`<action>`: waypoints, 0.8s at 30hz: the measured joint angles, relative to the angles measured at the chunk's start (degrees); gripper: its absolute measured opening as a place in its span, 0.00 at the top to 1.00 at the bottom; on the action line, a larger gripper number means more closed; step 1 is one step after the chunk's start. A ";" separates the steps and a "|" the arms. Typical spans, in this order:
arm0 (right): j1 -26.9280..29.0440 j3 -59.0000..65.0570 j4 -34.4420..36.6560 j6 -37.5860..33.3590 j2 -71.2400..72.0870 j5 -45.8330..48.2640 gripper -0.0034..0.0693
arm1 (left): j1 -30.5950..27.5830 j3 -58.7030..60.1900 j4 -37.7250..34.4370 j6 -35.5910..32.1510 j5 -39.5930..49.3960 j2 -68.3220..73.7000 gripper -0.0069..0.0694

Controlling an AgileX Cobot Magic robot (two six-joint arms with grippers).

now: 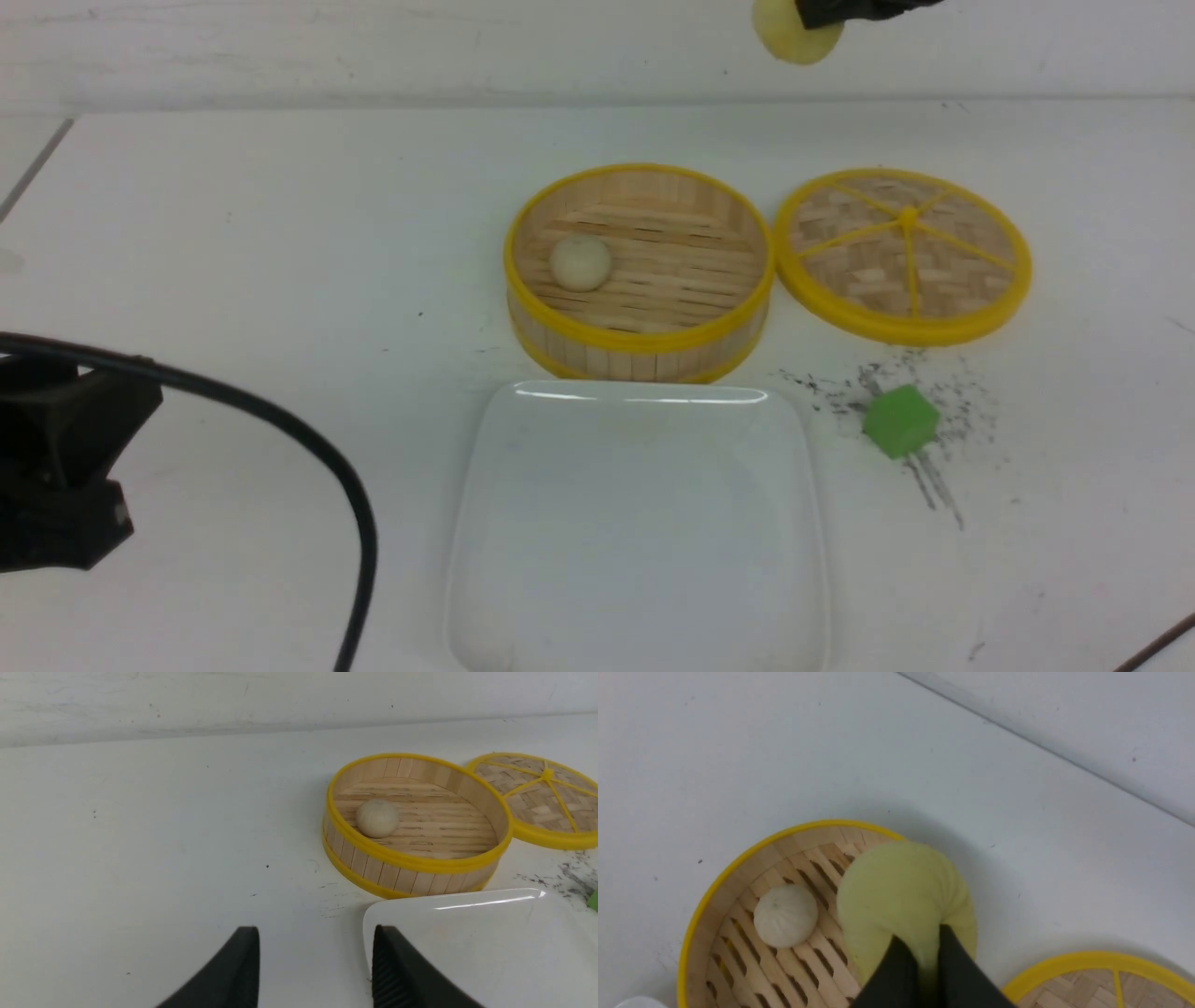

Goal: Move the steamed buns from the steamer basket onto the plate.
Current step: Use the right arm to put the steamed stuffed bun into the plate

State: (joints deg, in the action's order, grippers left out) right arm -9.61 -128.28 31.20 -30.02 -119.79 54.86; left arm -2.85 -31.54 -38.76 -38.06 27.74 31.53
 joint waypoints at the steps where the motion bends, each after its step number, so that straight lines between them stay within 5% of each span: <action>1: 0.00 0.00 0.15 0.00 0.00 -1.38 0.93 | 0.00 0.00 0.00 0.00 -0.05 0.00 0.44; 13: -0.52 0.00 2.09 -6.07 -2.98 -13.85 0.93 | 0.00 0.00 0.00 0.00 -0.53 0.00 0.44; 24: -5.11 0.05 -5.10 -8.67 -4.98 -3.81 0.93 | 0.00 0.00 0.00 0.00 -0.58 0.00 0.44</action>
State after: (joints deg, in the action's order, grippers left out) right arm -14.71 -128.23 26.10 -38.69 -124.76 51.05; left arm -2.85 -31.54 -38.76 -38.06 27.16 31.53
